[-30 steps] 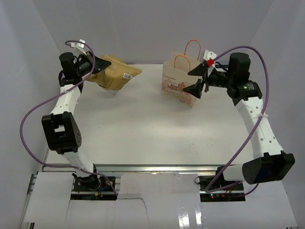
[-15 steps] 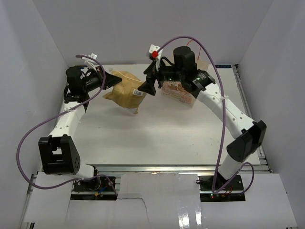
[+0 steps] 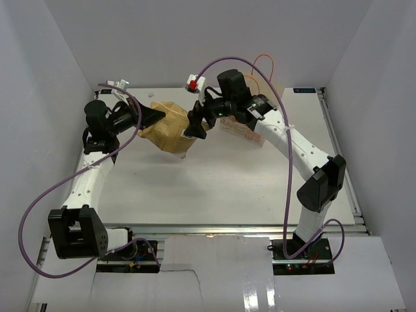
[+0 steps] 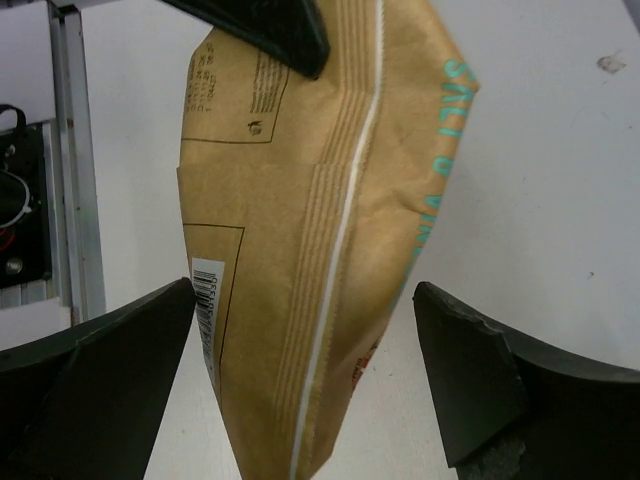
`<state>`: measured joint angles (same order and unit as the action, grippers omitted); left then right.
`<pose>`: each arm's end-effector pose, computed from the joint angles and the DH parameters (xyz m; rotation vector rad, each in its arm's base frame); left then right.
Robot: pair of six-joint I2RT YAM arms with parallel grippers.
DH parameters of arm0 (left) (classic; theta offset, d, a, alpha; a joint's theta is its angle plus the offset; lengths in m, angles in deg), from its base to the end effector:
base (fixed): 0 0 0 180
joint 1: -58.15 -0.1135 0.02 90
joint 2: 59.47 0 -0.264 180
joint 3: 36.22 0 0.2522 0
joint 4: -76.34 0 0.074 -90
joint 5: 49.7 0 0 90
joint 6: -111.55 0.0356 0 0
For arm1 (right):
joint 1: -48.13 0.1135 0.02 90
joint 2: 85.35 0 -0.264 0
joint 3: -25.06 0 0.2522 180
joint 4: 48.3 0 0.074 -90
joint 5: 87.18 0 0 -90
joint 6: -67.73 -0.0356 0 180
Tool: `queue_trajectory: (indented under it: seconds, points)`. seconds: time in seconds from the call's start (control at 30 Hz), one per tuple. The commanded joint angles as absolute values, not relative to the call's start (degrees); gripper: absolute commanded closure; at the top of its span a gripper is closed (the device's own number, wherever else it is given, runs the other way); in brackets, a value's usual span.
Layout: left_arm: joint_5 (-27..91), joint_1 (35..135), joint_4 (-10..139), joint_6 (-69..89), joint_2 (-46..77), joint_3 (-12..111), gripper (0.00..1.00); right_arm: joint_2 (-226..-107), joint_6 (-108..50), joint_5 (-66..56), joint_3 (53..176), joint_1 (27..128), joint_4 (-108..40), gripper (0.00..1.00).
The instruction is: Place the snacks into the paper bag
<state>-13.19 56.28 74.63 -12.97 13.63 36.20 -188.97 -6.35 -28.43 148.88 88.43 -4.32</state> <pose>0.2913 -0.0191 0.3591 0.2288 1.7145 -1.1730 0.3041 0.2821 0.4150 -1.2513 1.5761 0.8138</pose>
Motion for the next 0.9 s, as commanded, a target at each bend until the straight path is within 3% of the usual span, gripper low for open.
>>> queue_trajectory:
  seconds: [0.0,0.1,0.17,0.27,0.33,0.37,0.47,0.57,0.6,0.83,0.87]
  points:
    - [-14.54,56.39,77.26,-13.60,10.67,36.34,1.00,-187.66,-4.96,-28.03,146.58,90.23,-2.37,0.05]
    - [-14.54,56.39,77.61,-14.22,10.23,36.52,1.00,-188.27,-4.69,-27.06,145.79,90.67,-1.93,0.24]
    - [-14.28,56.39,77.61,-14.40,9.70,36.43,1.00,-188.53,-4.43,-28.29,146.22,90.67,-1.49,0.47]
    - [-14.01,56.39,77.61,-14.83,9.35,36.34,1.00,-188.01,-2.94,-30.83,147.01,90.67,-0.79,0.72]
    - [-13.23,56.39,77.78,-15.27,9.00,36.34,1.00,-187.75,-1.97,-32.07,147.80,90.67,-0.09,0.80]
    - [-12.96,56.39,77.79,-15.45,8.82,36.43,1.00,-187.31,-0.92,-32.33,148.15,90.59,0.26,0.92]
    - [-11.38,56.39,77.87,-16.68,8.29,36.87,0.99,-186.78,1.63,-34.70,149.74,90.59,1.49,0.92]
    - [-8.66,56.39,77.87,-18.52,7.42,37.92,0.71,-185.82,7.77,-37.78,152.63,90.32,4.13,0.92]
    - [-8.04,56.39,77.96,-18.79,7.07,38.62,0.55,-185.46,10.05,-38.22,153.42,90.06,4.39,0.92]
    - [1.00,55.87,77.26,-18.71,2.41,41.87,0.18,-182.04,12.28,-37.09,160.99,86.72,-0.42,0.92]
    - [3.89,55.52,76.04,-17.75,1.10,42.14,0.09,-180.99,11.92,-37.00,161.86,85.67,-2.79,0.92]
